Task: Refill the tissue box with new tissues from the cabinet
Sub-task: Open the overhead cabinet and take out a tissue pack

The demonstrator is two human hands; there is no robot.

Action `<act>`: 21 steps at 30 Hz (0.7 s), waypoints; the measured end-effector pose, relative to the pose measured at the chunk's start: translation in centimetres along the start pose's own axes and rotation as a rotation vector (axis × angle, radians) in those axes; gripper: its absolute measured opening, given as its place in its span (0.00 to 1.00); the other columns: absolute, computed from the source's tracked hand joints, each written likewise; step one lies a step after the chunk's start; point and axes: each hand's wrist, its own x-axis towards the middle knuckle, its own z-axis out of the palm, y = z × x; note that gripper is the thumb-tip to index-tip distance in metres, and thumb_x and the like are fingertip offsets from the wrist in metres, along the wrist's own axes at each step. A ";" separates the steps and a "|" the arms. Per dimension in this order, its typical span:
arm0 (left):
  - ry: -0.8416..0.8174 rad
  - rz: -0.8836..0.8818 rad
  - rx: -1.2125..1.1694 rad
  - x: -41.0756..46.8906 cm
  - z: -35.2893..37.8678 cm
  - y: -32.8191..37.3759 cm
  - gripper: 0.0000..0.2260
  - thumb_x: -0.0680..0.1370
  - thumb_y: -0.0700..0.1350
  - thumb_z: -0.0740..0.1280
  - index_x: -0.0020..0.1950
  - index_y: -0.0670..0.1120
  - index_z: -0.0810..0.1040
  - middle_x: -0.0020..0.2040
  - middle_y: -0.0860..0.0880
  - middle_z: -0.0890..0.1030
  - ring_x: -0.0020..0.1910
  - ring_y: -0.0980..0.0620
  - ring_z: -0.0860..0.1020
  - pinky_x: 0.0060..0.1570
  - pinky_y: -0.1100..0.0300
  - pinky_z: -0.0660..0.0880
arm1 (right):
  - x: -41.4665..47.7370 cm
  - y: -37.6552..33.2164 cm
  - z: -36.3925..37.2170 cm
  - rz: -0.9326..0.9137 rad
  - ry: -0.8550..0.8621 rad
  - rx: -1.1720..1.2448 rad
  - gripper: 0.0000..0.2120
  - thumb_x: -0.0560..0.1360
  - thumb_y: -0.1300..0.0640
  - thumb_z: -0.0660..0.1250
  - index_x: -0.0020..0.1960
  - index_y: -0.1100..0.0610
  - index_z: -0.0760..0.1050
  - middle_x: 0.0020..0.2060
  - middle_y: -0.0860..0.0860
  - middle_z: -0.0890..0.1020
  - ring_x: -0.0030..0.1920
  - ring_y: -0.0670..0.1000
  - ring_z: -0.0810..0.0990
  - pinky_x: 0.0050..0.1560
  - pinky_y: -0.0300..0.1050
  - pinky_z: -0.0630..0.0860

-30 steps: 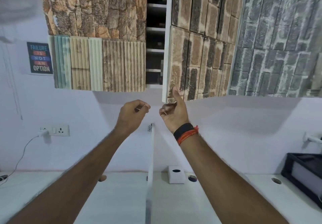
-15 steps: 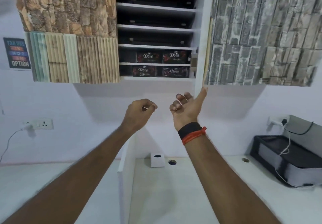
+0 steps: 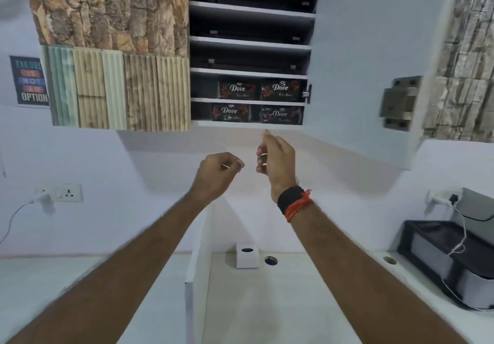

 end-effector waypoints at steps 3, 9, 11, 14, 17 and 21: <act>0.018 -0.036 -0.044 2.2 -1.0 -3.1 0.08 0.76 0.46 0.66 0.45 0.47 0.85 0.40 0.54 0.84 0.40 0.54 0.82 0.46 0.56 0.80 | 3.0 1.8 1.4 -0.071 -0.048 -0.207 0.12 0.79 0.51 0.67 0.41 0.58 0.74 0.35 0.51 0.78 0.33 0.49 0.74 0.31 0.42 0.76; 0.014 -0.102 -0.131 7.9 -2.5 -8.0 0.07 0.77 0.45 0.66 0.44 0.47 0.84 0.42 0.50 0.85 0.40 0.52 0.81 0.41 0.60 0.75 | 10.6 5.0 4.0 -0.310 -0.097 -0.627 0.05 0.75 0.54 0.70 0.46 0.55 0.79 0.46 0.47 0.84 0.44 0.47 0.79 0.47 0.43 0.77; -0.002 -0.102 -0.150 9.3 -2.7 -9.0 0.08 0.77 0.44 0.66 0.46 0.45 0.85 0.43 0.48 0.85 0.40 0.52 0.81 0.41 0.61 0.73 | 13.2 5.9 4.3 -0.416 -0.105 -0.817 0.07 0.75 0.53 0.70 0.52 0.54 0.79 0.52 0.50 0.82 0.51 0.50 0.77 0.52 0.43 0.74; -0.021 -0.092 -0.170 11.1 -2.7 -10.6 0.08 0.78 0.43 0.66 0.47 0.44 0.85 0.43 0.48 0.85 0.41 0.53 0.81 0.40 0.63 0.73 | 16.7 6.8 4.9 -0.495 -0.103 -1.032 0.13 0.76 0.54 0.67 0.61 0.53 0.77 0.59 0.53 0.78 0.61 0.56 0.73 0.62 0.50 0.71; -0.037 -0.095 -0.182 12.4 -2.3 -12.4 0.08 0.78 0.43 0.66 0.47 0.45 0.85 0.43 0.49 0.85 0.41 0.53 0.81 0.40 0.63 0.73 | 19.5 7.3 5.7 -0.535 -0.052 -1.138 0.18 0.77 0.56 0.65 0.67 0.52 0.75 0.61 0.54 0.76 0.62 0.57 0.70 0.62 0.52 0.72; -0.052 -0.093 -0.173 13.5 -1.6 -13.9 0.08 0.77 0.42 0.66 0.45 0.48 0.84 0.42 0.51 0.85 0.41 0.52 0.82 0.43 0.60 0.76 | 22.2 7.5 6.5 -0.627 -0.004 -1.276 0.20 0.78 0.55 0.64 0.70 0.54 0.73 0.61 0.55 0.75 0.62 0.58 0.70 0.64 0.52 0.72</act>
